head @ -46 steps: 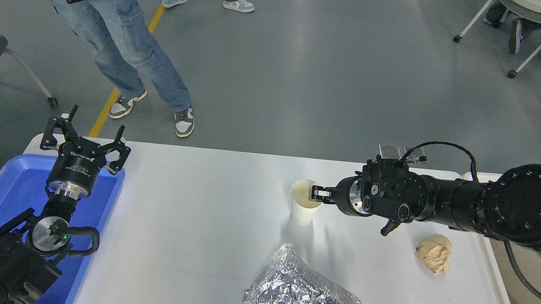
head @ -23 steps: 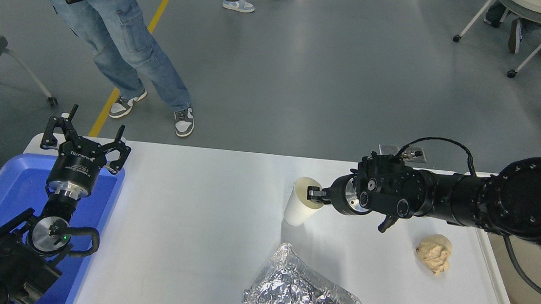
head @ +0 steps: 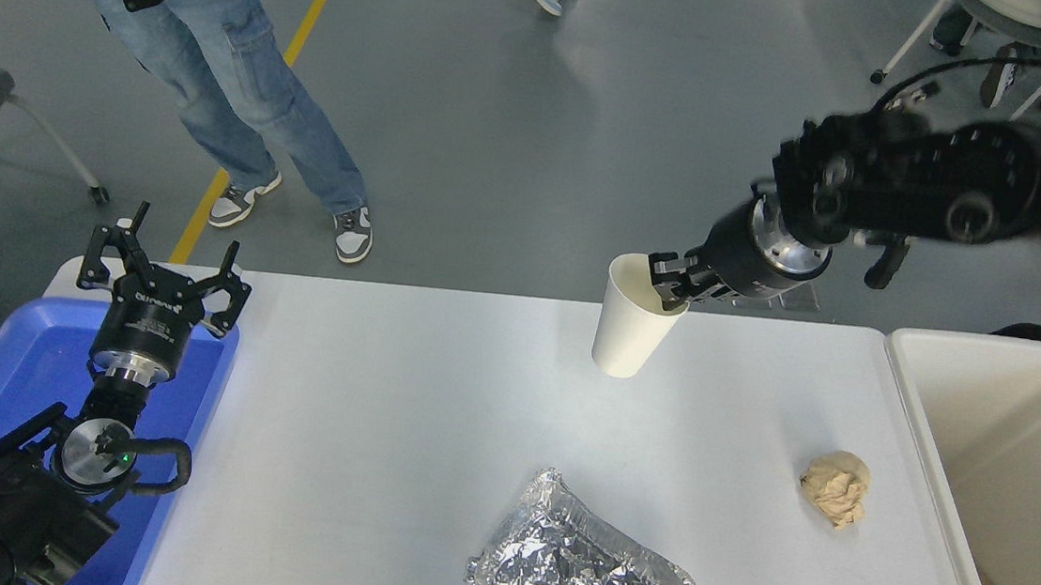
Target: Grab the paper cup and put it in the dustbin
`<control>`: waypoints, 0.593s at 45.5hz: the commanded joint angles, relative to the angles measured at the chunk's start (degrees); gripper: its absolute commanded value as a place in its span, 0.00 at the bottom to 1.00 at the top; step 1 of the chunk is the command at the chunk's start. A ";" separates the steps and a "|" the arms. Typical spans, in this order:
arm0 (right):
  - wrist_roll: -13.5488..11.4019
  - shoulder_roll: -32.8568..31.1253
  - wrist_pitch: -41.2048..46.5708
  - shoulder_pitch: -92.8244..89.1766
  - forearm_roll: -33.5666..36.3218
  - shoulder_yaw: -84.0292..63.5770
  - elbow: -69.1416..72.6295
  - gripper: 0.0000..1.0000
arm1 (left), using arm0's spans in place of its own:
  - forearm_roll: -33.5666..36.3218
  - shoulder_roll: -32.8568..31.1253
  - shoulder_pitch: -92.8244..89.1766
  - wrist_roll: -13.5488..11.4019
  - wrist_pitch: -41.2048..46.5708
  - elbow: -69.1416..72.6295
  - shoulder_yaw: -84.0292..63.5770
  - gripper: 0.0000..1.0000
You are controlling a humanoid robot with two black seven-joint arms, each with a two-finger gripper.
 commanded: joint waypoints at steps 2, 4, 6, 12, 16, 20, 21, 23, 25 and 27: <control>0.03 -2.20 6.40 11.30 0.05 -0.61 2.75 0.00 | 0.00 0.00 0.00 -0.01 0.00 0.00 0.00 1.00; 0.03 -2.11 6.40 11.39 -0.04 -0.79 2.75 0.00 | 0.00 0.00 0.00 -0.01 0.00 0.00 0.00 1.00; -0.06 -2.29 6.40 11.39 -0.22 -1.40 2.66 0.00 | 0.00 0.00 0.00 -0.01 0.00 0.00 0.00 1.00; 0.11 -4.64 6.40 11.48 -1.70 -7.80 2.57 0.00 | 0.00 0.00 0.00 -0.01 0.00 0.00 0.00 1.00; 0.11 -10.09 6.40 11.31 -5.74 -11.42 2.39 0.00 | 0.00 0.00 0.00 -0.01 0.00 0.00 0.00 1.00; 0.20 -17.64 6.40 10.69 -12.94 -13.00 1.70 0.00 | 0.00 0.00 0.00 -0.01 0.00 -0.08 0.00 1.00; 0.29 -20.10 6.40 10.52 -15.05 -13.09 1.17 0.00 | 0.00 0.00 0.00 -0.01 0.00 0.00 0.00 1.00; 0.55 -25.11 6.40 9.64 -19.18 -13.09 0.03 0.00 | 0.00 0.00 0.00 -0.01 0.00 0.00 0.00 1.00; 0.99 -29.86 6.40 7.89 -23.31 -12.66 -1.55 0.00 | 0.00 0.00 0.00 -0.01 0.00 0.00 0.00 1.00; 1.87 -33.73 6.40 6.04 -27.44 -12.48 -3.92 0.00 | 0.00 0.00 0.00 -0.01 0.00 0.00 0.00 1.00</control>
